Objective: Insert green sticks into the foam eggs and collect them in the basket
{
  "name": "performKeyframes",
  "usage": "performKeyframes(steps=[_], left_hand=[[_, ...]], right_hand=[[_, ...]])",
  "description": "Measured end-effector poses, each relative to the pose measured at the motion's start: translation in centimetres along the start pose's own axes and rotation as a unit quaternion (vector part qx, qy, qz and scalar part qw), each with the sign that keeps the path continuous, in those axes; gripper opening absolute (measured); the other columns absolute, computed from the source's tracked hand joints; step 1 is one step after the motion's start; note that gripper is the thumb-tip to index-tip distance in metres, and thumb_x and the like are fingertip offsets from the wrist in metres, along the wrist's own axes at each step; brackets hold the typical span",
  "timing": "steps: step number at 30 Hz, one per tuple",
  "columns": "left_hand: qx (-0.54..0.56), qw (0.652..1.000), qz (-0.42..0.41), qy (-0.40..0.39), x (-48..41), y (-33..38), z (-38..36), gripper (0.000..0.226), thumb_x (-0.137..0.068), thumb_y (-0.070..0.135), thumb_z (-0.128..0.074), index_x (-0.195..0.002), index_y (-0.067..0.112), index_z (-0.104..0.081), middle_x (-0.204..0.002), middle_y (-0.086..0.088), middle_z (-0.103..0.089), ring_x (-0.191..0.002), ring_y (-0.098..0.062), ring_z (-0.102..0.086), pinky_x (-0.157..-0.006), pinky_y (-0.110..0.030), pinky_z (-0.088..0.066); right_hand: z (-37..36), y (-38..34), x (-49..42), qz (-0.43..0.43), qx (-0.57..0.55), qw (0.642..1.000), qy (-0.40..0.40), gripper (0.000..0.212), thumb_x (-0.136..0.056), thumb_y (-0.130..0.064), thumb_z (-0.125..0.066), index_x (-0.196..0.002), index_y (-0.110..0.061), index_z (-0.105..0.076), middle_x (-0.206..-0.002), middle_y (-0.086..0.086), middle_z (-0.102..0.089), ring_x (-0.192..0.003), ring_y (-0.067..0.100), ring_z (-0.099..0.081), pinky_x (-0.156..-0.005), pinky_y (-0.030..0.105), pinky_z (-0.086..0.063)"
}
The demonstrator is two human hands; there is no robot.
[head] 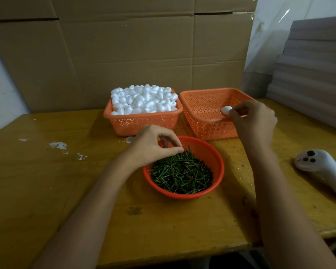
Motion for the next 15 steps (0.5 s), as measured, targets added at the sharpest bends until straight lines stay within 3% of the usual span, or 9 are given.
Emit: performKeyframes(steps=[2,4,8,12,15], left_hand=[[-0.026,0.997,0.003,0.071,-0.1,0.0,0.4,0.007,-0.085,0.034,-0.085,-0.091,0.033,-0.082,-0.087,0.018,-0.074,-0.083,-0.010,-0.063,-0.076,-0.032,-0.053],[-0.094,0.981,-0.003,0.173,-0.2,0.0,1.4,0.011,-0.089,0.028,-0.082,-0.098,0.032,-0.079,-0.095,0.022,-0.071,-0.092,-0.012,-0.058,-0.082,-0.029,-0.048],[-0.271,0.914,0.023,0.302,0.4,-1.0,3.4,0.027,-0.096,0.021,-0.071,-0.123,0.021,-0.071,-0.119,0.002,-0.066,-0.117,-0.023,-0.054,-0.098,-0.021,-0.037],[-0.357,0.883,0.075,0.296,0.9,-2.1,4.0,0.043,-0.100,0.025,-0.064,-0.143,0.022,-0.061,-0.143,-0.009,-0.054,-0.138,-0.030,-0.044,-0.103,-0.050,-0.052],[-0.373,0.882,0.132,0.256,0.8,-2.9,4.1,0.042,-0.105,0.030,-0.056,-0.147,0.022,-0.057,-0.154,-0.014,-0.045,-0.150,-0.034,-0.035,-0.110,-0.054,-0.048]], right_hand=[[0.1,0.1,0.0,0.003,-0.001,1.000,0.000,0.015,-0.095,-0.025,-0.073,-0.106,-0.017,-0.079,-0.101,-0.001,-0.078,-0.080,0.005,-0.059,-0.061,0.010,-0.024],[0.2,0.2,0.0,0.008,0.000,1.000,-0.003,0.014,-0.095,-0.026,-0.073,-0.104,-0.017,-0.079,-0.098,-0.001,-0.078,-0.079,0.006,-0.059,-0.060,0.010,-0.025],[0.1,0.1,0.1,0.012,0.002,1.000,-0.005,0.016,-0.095,-0.030,-0.074,-0.102,-0.016,-0.079,-0.097,-0.001,-0.078,-0.078,0.005,-0.058,-0.059,0.011,-0.025],[0.2,0.1,0.1,0.007,-0.008,1.000,-0.011,0.020,-0.094,-0.031,-0.074,-0.111,-0.020,-0.076,-0.102,0.000,-0.078,-0.083,0.007,-0.062,-0.061,0.011,-0.027],[0.3,0.1,0.2,-0.001,-0.006,1.000,-0.011,0.027,-0.094,-0.029,-0.072,-0.121,-0.023,-0.071,-0.103,-0.003,-0.077,-0.087,0.010,-0.064,-0.060,0.013,-0.025]])
Point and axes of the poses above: each hand's wrist, its own x-axis away from the middle knuckle, its own z-axis out of the back of the hand, y = z × x, the point moved 3 cm from there along -x, towards the middle knuckle
